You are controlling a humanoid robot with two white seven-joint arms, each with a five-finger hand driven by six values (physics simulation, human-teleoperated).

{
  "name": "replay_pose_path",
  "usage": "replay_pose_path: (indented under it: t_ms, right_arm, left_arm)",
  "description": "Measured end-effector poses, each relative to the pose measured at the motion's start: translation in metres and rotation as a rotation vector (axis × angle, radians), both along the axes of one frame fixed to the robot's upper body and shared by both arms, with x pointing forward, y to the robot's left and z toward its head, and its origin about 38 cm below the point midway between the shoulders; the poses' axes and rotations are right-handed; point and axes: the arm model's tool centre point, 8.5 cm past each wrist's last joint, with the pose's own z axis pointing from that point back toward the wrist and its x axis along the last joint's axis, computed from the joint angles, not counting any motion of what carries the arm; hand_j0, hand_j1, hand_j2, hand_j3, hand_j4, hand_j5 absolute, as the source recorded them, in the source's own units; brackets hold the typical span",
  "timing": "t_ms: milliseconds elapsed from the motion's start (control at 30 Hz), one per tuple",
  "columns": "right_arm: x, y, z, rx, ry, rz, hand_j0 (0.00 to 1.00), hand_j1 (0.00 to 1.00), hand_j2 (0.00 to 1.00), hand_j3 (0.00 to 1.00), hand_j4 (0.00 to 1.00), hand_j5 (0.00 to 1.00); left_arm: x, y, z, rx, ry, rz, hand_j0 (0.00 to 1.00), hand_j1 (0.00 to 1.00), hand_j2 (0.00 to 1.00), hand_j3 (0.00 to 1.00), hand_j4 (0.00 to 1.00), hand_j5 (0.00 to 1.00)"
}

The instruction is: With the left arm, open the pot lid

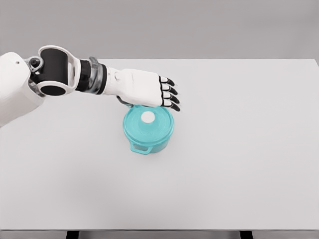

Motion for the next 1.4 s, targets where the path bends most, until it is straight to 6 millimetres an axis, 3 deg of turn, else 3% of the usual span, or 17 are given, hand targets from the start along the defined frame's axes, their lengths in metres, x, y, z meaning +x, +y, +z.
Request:
replay_pose_path:
  t_ms: [433,1400]
  right_arm:
    - [0.0,0.0,0.0,0.0,0.0,0.0,1.0,1.0,1.0,1.0,1.0,1.0]
    - [0.0,0.0,0.0,0.0,0.0,0.0,1.0,1.0,1.0,1.0,1.0,1.0]
  left_arm:
    - [0.005,-0.009,-0.027,0.054,0.023,0.004,1.0,1.0,1.0,1.0,1.0,1.0]
    - [0.001,-0.027,-0.033,0.062,0.027,-0.03,1.0,1.0,1.0,1.0,1.0,1.0]
